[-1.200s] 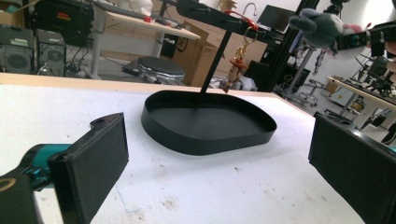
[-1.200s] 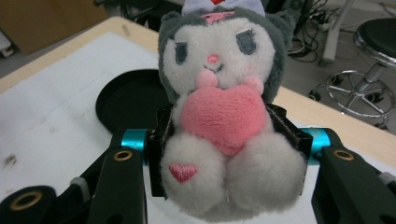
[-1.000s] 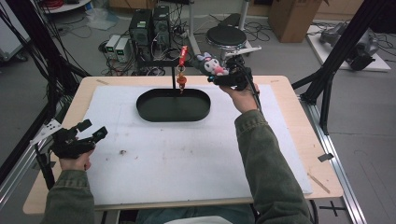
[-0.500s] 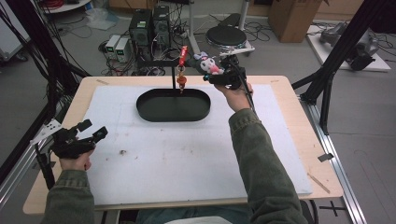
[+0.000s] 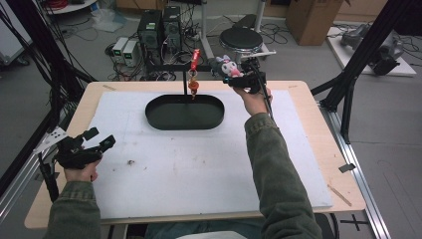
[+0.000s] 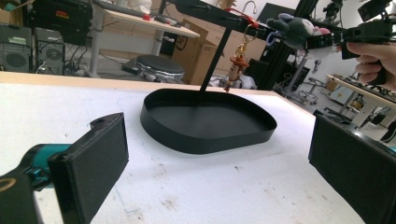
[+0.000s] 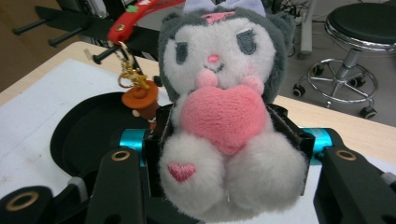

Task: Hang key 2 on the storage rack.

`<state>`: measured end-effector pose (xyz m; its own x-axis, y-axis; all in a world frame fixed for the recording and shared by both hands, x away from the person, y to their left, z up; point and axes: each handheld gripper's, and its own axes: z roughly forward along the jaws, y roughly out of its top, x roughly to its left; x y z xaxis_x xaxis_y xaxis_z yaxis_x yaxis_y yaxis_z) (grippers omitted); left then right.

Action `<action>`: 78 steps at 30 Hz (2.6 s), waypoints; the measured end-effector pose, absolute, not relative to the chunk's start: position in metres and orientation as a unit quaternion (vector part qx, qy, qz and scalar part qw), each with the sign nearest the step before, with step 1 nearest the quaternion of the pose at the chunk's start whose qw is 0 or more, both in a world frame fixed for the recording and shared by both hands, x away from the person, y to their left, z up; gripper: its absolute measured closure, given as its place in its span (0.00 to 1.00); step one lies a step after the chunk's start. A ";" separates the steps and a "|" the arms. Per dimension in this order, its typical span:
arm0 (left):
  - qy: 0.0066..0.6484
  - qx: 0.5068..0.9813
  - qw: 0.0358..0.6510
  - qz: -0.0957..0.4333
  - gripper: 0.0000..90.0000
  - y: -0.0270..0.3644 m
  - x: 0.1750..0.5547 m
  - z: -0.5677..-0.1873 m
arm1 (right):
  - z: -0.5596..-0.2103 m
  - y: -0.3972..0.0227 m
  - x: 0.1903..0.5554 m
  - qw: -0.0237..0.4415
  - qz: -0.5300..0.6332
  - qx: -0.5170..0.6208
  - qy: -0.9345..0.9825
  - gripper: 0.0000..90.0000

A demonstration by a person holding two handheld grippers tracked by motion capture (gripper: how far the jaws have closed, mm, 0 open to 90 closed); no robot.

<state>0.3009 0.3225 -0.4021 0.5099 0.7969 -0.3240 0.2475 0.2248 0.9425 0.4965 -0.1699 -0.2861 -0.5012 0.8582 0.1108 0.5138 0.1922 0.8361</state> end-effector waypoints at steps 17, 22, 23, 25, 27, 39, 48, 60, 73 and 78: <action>0.446 0.584 0.643 0.215 0.06 0.322 0.300 -0.402 | -0.297 -0.178 0.497 0.174 0.390 0.464 0.776 0.01; 0.446 0.583 0.644 0.215 0.06 0.322 0.300 -0.402 | -0.298 -0.184 0.492 0.179 0.390 0.462 0.776 0.00; 0.446 0.584 0.644 0.214 0.06 0.322 0.300 -0.402 | -0.298 -0.184 0.491 0.182 0.388 0.459 0.778 0.01; 0.446 0.585 0.643 0.214 0.06 0.323 0.300 -0.402 | -0.296 -0.185 0.489 0.186 0.388 0.457 0.779 0.01; 0.445 0.585 0.643 0.215 0.06 0.323 0.300 -0.401 | -0.293 -0.186 0.486 0.189 0.396 0.450 0.778 0.01; 0.446 0.585 0.642 0.215 0.06 0.323 0.300 -0.401 | -0.285 -0.191 0.469 0.199 0.385 0.428 0.794 0.01; 0.446 0.586 0.641 0.215 0.06 0.322 0.299 -0.401 | -0.296 -0.205 0.454 0.197 0.393 0.431 0.788 0.01; 0.449 0.602 0.625 0.214 0.06 0.319 0.300 -0.402 | -0.307 -0.232 0.431 0.201 0.427 0.432 0.768 0.01; 0.450 0.621 0.603 0.218 0.06 0.317 0.298 -0.402 | -0.326 -0.255 0.408 0.221 0.452 0.430 0.749 0.01; 0.456 0.627 0.594 0.214 0.06 0.316 0.299 -0.403 | -0.335 -0.257 0.397 0.222 0.456 0.419 0.754 0.01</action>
